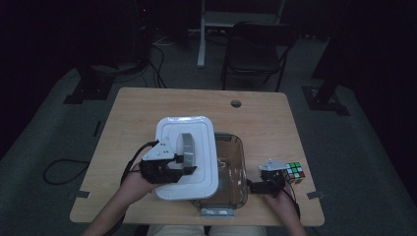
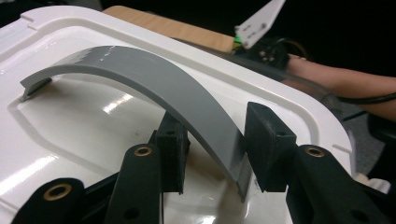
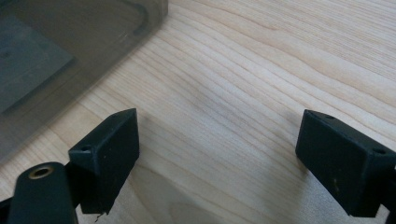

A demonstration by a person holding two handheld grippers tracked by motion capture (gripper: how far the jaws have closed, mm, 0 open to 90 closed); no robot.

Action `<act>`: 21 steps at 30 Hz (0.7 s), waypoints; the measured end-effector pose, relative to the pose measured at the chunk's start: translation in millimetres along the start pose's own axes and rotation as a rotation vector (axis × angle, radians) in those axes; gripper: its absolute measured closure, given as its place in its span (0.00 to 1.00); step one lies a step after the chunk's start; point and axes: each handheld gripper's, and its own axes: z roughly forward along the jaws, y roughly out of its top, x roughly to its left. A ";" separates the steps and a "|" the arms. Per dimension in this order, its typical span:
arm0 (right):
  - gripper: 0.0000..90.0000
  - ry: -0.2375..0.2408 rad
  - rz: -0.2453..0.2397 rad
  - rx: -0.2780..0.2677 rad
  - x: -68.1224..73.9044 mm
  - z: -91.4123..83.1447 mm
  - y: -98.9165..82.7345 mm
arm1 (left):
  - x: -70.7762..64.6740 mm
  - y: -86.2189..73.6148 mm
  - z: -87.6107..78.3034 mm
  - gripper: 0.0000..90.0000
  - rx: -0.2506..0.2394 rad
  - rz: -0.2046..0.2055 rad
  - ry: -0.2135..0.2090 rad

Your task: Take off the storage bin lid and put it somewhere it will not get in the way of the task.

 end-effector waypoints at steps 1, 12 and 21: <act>0.15 0.000 0.000 0.000 0.0 0.0 0.0 | 0.0 0.0 0.0 0.68 0.000 0.000 0.000; 0.15 0.001 0.000 0.001 0.0 0.0 0.0 | 18.4 -27.3 -28.3 0.69 0.019 -0.035 0.060; 0.15 0.000 0.000 0.001 0.0 0.0 0.0 | 39.9 -58.6 -40.3 0.69 0.007 -0.113 0.086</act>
